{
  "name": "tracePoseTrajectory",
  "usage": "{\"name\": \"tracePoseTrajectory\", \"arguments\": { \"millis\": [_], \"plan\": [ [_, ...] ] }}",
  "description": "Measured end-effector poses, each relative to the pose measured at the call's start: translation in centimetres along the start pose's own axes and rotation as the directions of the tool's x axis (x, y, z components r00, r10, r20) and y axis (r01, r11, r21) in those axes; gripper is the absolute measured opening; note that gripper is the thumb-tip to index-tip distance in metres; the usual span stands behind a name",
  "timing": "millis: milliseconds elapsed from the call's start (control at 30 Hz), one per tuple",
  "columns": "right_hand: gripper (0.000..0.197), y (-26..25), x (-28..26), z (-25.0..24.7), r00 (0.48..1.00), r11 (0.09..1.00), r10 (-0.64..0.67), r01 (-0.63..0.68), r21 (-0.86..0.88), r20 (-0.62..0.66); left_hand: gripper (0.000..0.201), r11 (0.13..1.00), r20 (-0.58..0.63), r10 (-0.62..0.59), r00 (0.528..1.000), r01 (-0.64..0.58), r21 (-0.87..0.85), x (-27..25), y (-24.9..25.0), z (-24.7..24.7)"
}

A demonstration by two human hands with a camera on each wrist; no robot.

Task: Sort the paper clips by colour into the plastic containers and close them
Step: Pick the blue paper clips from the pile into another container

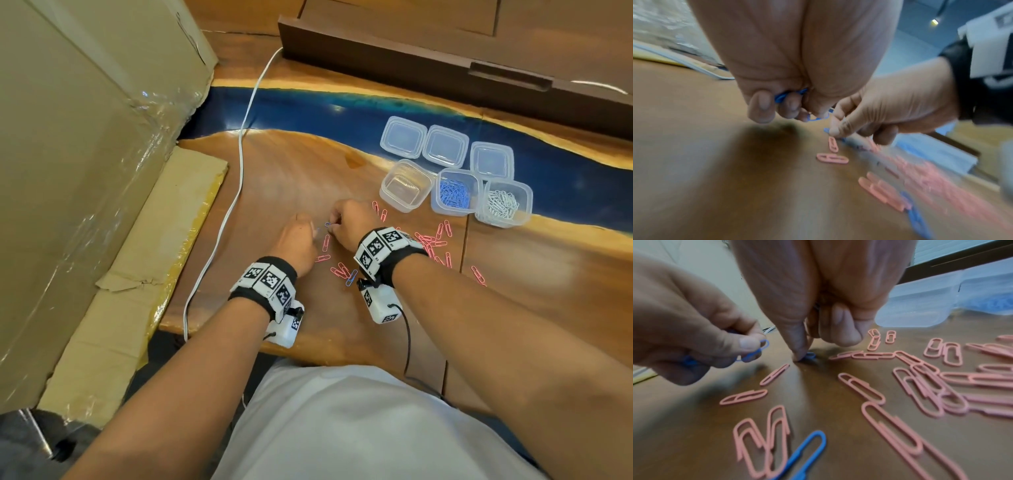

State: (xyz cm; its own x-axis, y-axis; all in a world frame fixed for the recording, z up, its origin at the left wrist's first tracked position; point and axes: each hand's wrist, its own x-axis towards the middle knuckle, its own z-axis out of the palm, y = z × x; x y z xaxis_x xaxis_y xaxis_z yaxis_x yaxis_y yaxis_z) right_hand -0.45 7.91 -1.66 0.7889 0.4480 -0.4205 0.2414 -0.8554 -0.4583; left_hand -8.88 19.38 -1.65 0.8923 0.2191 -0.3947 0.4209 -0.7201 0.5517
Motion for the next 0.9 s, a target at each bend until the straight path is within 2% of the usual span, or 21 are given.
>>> {"name": "tracePoseTrajectory", "arguments": {
  "millis": [100,167,233,267,300,333,367,400,433,467,500,533,567,633,667,767,900],
  "plan": [
    [0.026,-0.4,0.1,-0.3,0.997,0.984,-0.026,0.038,-0.176,0.072,0.018,0.967,0.022,-0.058,0.998,0.061,-0.248,-0.8,-0.4,-0.5],
    [0.024,-0.1,-0.2,-0.3,0.992,0.982,-0.05,0.07,-0.175,0.114,0.018,0.897,0.071,-0.059,0.996,0.084,-0.434,-1.6,-0.3,-0.7],
    [0.021,0.4,-0.9,-0.4,0.986,0.995,-0.041,0.056,-0.085,0.165,0.024,0.843,0.178,-0.058,0.982,0.144,-0.519,-2.3,-0.1,-0.4],
    [0.021,0.7,-1.5,-0.5,0.986,1.0,-0.005,0.002,0.021,0.165,0.026,0.817,0.245,-0.049,0.968,0.179,-0.548,-2.5,-0.1,-0.1],
    [0.02,1.1,-2.2,-0.8,0.985,0.977,0.051,-0.083,0.198,0.162,0.026,0.781,0.301,-0.029,0.953,0.21,-0.588,-2.7,0.0,0.3],
    [0.019,1.6,-3.1,-1.0,0.977,0.885,0.12,-0.186,0.427,0.177,0.028,0.735,0.346,-0.013,0.938,0.243,-0.633,-2.9,0.0,0.7],
    [0.017,2.1,-4.2,-1.2,0.956,0.716,0.179,-0.288,0.636,0.232,0.03,0.685,0.379,-0.012,0.925,0.284,-0.671,-3.0,0.1,1.1],
    [0.016,2.8,-5.4,-1.5,0.938,0.538,0.191,-0.347,0.768,0.29,0.03,0.64,0.402,-0.03,0.915,0.326,-0.696,-3.0,0.3,1.5],
    [0.016,3.6,-6.6,-1.6,0.929,0.41,0.172,-0.37,0.834,0.328,0.03,0.595,0.418,-0.058,0.907,0.367,-0.715,-3.1,0.7,1.7],
    [0.018,4.4,-7.6,-1.6,0.925,0.332,0.148,-0.379,0.864,0.35,0.029,0.562,0.429,-0.088,0.899,0.401,-0.724,-3.2,1.2,1.9],
    [0.019,5.2,-8.6,-1.7,0.924,0.297,0.13,-0.382,0.875,0.359,0.027,0.543,0.431,-0.116,0.895,0.421,-0.727,-3.2,1.7,2.2],
    [0.02,6.0,-9.4,-1.6,0.924,0.285,0.128,-0.383,0.879,0.361,0.025,0.581,0.407,-0.142,0.902,0.409,-0.704,-3.1,2.1,2.5],
    [0.022,6.8,-10.1,-1.5,0.924,0.285,0.13,-0.382,0.879,0.36,0.023,0.673,0.356,-0.157,0.921,0.363,-0.645,-3.0,2.4,2.9],
    [0.023,8.1,-11.2,-1.5,0.926,0.299,0.136,-0.376,0.877,0.351,0.021,0.903,0.226,-0.098,0.969,0.182,-0.388,-2.9,2.7,3.8],
    [0.024,8.6,-11.7,-1.5,0.927,0.309,0.139,-0.375,0.874,0.349,0.019,0.958,0.198,-0.046,0.979,0.099,-0.267,-2.9,2.9,4.2],
    [0.025,9.8,-12.8,-1.6,0.924,0.333,0.153,-0.383,0.862,0.351,0.013,0.999,0.135,0.025,0.991,-0.021,-0.03,-3.2,3.5,5.1],
    [0.021,10.7,-13.7,-1.7,0.918,0.386,0.163,-0.396,0.833,0.361,0.021,0.996,0.137,0.003,0.991,-0.015,0.088,-3.2,4.0,5.4]
  ]
}}
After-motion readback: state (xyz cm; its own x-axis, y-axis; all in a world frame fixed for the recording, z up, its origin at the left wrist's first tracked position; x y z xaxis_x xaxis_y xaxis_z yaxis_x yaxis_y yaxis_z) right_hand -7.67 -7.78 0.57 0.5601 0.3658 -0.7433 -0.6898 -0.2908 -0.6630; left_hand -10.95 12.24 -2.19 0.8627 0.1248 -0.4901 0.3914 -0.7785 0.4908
